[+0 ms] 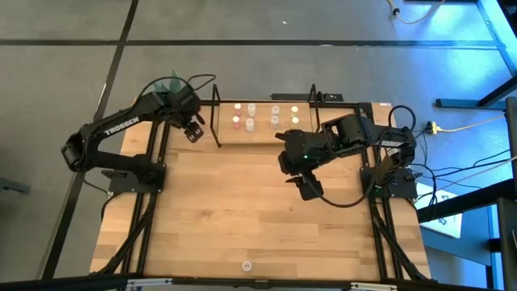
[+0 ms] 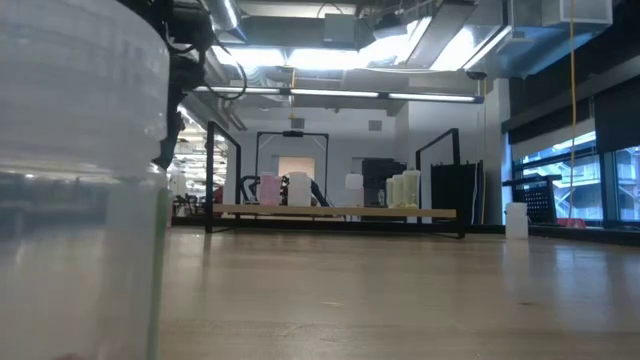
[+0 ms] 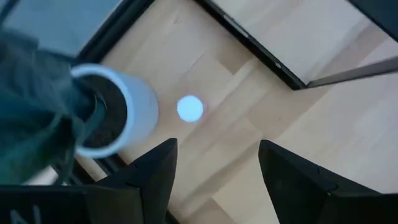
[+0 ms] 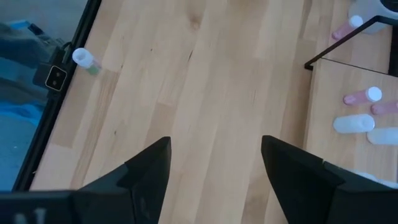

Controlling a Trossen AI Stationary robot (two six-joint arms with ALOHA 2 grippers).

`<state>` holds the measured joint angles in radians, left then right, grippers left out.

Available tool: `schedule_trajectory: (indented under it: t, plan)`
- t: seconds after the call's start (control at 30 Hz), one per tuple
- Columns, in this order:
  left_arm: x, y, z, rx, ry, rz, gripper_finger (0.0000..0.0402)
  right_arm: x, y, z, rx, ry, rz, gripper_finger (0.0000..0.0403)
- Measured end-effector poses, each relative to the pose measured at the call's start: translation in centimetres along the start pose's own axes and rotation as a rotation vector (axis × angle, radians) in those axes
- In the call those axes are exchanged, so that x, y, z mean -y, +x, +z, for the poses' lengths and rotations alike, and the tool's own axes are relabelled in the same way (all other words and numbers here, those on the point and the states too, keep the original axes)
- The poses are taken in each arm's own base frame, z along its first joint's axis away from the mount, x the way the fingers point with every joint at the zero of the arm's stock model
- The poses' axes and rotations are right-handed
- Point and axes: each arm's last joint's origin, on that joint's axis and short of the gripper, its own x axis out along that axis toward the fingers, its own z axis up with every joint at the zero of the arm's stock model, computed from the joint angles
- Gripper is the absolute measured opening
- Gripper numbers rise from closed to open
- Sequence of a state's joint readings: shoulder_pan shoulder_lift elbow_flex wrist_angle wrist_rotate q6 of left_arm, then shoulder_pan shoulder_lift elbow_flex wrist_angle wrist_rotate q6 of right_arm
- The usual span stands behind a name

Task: Pick and place medicine bottles onto shelf by color
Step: Put the pink pill bottle on the shelf aligned with the other pink pill bottles

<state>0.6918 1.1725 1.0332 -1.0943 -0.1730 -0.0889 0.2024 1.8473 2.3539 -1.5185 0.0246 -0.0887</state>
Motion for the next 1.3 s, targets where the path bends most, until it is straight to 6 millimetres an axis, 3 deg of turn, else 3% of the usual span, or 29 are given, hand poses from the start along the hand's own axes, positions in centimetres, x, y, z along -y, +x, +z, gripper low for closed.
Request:
schedule_trajectory:
  t: [0.27, 0.5, 0.73, 1.3]
  plan:
    - [0.2, 0.7, 0.4, -0.016, 0.21, 0.001, 0.022, 0.4, 0.0, 0.5, 0.048, 0.012, -0.113, 0.0252]
    - [0.5, 2.9, 0.4, -0.094, 0.445, -0.006, 0.022, 0.8, -0.1, 1.2, 0.11, 0.023, -0.204, 0.0252]
    - [0.8, 5.9, -0.8, -0.114, 0.487, 0.057, 0.022, 0.8, -0.2, 1.5, 0.148, 0.028, -0.207, 0.0252]
    - [0.9, 9.0, -2.0, -0.054, 0.65, 0.18, 0.022, 0.8, 0.4, 1.4, 0.129, 0.021, -0.207, 0.0252]
